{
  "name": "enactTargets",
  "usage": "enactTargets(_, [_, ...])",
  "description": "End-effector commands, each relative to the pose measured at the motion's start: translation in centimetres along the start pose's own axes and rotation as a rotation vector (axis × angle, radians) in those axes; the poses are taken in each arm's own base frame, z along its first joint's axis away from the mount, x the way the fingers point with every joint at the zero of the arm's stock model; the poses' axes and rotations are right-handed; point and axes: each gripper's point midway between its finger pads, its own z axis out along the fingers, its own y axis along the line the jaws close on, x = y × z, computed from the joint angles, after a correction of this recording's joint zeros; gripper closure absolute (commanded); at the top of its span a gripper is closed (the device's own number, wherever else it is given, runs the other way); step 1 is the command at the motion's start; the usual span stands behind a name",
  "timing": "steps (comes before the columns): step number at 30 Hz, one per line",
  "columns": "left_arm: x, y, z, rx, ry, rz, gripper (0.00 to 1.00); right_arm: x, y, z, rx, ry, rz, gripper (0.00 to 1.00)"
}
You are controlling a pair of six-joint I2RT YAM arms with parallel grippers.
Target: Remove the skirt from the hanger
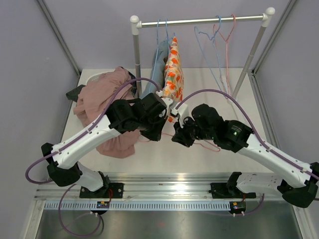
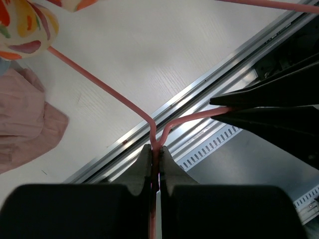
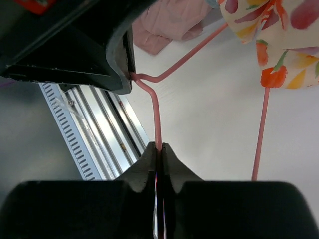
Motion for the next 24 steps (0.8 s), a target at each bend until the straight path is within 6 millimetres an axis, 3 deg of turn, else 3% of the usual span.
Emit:
enactTargets(1, [-3.5,-1.0,-1.5,0.074,-0.154,-0.016,1.00,-1.1,2.5,0.7,-0.073,-0.022,-0.035,0.94])
enactTargets(2, [-3.4,-0.9,-1.5,0.074,-0.154,-0.016,1.00,-0.9,2.5,0.9,-0.068,-0.017,-0.034,1.00])
enactTargets(6, [-3.4,-0.7,-1.6,0.073,-0.156,-0.021,1.00,-1.4,3.3,0.9,-0.087,-0.047,-0.041,1.00])
enactTargets(7, [-3.4,-0.7,-1.6,0.072,-0.156,-0.022,0.93,-1.6,3.5,0.8,-0.091,-0.059,-0.043,1.00])
enactTargets(8, [-3.3,-0.7,-1.6,0.074,-0.154,-0.022,0.82,-1.7,3.6,0.7,-0.093,-0.063,-0.037,1.00])
enactTargets(9, [-3.3,-0.7,-1.6,0.078,-0.157,-0.023,0.61,-2.0,3.7,0.3,-0.096,-0.078,-0.037,1.00])
enactTargets(10, [-3.2,-0.6,-1.8,0.076,-0.160,-0.024,0.17,-2.2,3.9,0.1,-0.099,-0.086,-0.035,1.00])
enactTargets(11, [-3.2,-0.5,-1.9,0.070,-0.166,-0.035,0.01,-2.4,3.9,-0.3,-0.099,-0.096,-0.033,1.00])
enactTargets(15, [-1.9,1.8,-4.3,-0.004,-0.223,-0.080,0.01,-2.6,3.1,-3.3,-0.039,-0.145,-0.014,1.00])
enactTargets(17, [-1.5,2.6,-5.7,-0.018,-0.267,-0.109,0.01,-1.5,1.4,-4.5,0.058,-0.144,0.018,1.00])
enactTargets(18, [-1.2,3.5,-6.3,-0.045,-0.291,-0.120,0.01,-1.5,0.8,-6.1,0.098,-0.184,0.057,1.00])
enactTargets(20, [-0.9,4.3,-9.1,-0.035,-0.380,-0.136,0.01,0.2,-0.6,-7.2,0.183,-0.199,0.141,1.00])
enactTargets(21, [-1.1,4.8,-10.0,-0.049,-0.420,-0.144,0.01,0.3,-0.7,-9.1,0.187,-0.257,0.163,1.00])
enactTargets(22, [-1.1,5.5,-12.7,-0.037,-0.507,-0.152,0.01,0.8,-1.2,-10.7,0.205,-0.316,0.202,1.00])
enactTargets(24, [-1.1,6.3,-14.2,-0.054,-0.558,-0.162,0.01,0.8,-1.4,-12.8,0.210,-0.396,0.235,1.00])
